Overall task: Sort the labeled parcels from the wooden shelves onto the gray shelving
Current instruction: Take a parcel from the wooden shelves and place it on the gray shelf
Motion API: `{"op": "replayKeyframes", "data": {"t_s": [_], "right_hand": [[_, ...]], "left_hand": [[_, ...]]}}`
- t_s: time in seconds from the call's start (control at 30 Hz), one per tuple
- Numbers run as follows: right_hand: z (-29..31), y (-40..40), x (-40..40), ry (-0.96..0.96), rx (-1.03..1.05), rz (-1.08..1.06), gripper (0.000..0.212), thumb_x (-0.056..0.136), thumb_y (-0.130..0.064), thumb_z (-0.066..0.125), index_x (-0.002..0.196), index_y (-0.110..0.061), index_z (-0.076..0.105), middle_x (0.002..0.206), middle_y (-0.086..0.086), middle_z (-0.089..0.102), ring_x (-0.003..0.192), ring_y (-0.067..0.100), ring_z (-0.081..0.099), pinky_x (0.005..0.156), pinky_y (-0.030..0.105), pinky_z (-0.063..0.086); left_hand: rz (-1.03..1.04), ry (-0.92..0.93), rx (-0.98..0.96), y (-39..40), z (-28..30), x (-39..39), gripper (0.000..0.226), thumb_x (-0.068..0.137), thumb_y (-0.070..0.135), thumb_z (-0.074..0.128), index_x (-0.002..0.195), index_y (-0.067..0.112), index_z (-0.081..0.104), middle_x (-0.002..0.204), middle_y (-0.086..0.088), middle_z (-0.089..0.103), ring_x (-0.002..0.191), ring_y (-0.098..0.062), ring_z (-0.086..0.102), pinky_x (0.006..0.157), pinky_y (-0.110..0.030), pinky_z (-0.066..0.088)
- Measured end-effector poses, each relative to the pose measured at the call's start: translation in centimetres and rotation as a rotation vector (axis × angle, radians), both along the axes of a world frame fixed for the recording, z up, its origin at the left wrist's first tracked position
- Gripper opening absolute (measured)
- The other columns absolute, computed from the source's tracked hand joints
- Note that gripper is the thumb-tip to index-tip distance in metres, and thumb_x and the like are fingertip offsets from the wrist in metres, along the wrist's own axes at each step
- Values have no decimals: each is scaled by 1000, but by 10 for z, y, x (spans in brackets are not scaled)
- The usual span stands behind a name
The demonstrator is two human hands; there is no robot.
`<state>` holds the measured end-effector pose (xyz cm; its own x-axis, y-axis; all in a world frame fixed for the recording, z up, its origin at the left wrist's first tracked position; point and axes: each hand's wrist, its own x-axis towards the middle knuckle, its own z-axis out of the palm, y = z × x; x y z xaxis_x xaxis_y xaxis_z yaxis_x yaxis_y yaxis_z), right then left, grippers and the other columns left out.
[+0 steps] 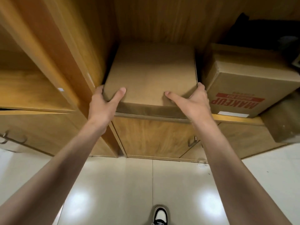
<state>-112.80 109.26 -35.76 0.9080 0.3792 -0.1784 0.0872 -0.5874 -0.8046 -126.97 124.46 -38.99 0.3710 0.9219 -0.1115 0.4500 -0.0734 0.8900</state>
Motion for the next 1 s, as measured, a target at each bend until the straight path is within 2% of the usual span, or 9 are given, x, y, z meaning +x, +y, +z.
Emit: {"op": "replayKeyframes", "data": {"t_s": [0.13,0.27,0.43,0.57,0.7,0.8,0.87,0.93,1.0], "right_hand": [[17,-38,-42,-32,62,-52,99,71,-52,78,148,-17,26,145,3,41,132,23,40,109,43,37],[40,-68,-91,-42,169,-86,82,77,-50,72,145,-23,35,142,1,43,127,21,44,104,45,43],[82,-100,-151,199,412,-81,64,85,-45,65,140,-48,32,142,-3,35,118,17,42,97,38,42],[128,-126,-184,272,505,-27,62,90,-35,61,142,-49,29,140,-7,40,121,15,42,95,32,41],[184,-147,-200,245,589,-77,61,89,-26,63,141,-43,36,135,-8,45,116,13,46,83,20,42],[231,-165,-205,208,624,-133,61,87,-27,66,140,-43,39,136,-7,43,116,15,45,87,23,44],[259,-179,-207,183,638,-165,62,87,-28,66,140,-43,39,134,-7,43,107,12,48,79,25,45],[281,-195,-209,171,644,-207,63,86,-28,66,142,-41,38,130,-6,44,97,8,47,67,23,41],[302,-212,-212,179,665,-248,64,85,-28,68,142,-39,40,121,-5,48,93,9,49,64,25,41]], "left_hand": [[-85,-44,-5,-22,21,-44,71,84,52,62,142,17,38,136,-2,48,123,-23,46,106,-43,40],[-148,-88,-19,-41,59,-92,62,87,44,62,137,16,40,121,3,50,110,-14,49,95,-32,44],[-164,-65,-84,-64,104,-153,65,87,48,59,140,18,36,120,2,48,111,-17,51,94,-34,49],[-169,-55,-101,-82,141,-187,64,87,49,58,139,18,38,123,-2,50,110,-20,52,95,-41,50],[-247,-90,-108,-98,183,-195,59,91,48,53,138,17,39,116,1,51,96,-11,54,75,-28,52],[-312,-127,-90,-113,215,-191,56,92,48,50,137,15,40,109,6,50,88,-5,51,68,-22,48],[-363,-141,-30,-124,235,-187,58,93,50,47,139,16,38,119,3,47,91,-5,50,70,-19,46],[-402,-145,54,-139,252,-186,61,93,54,43,143,20,33,130,3,44,104,-6,47,79,-19,44],[-410,-114,180,-153,266,-185,67,90,63,36,145,25,29,141,2,40,122,-15,44,100,-34,41]]}}
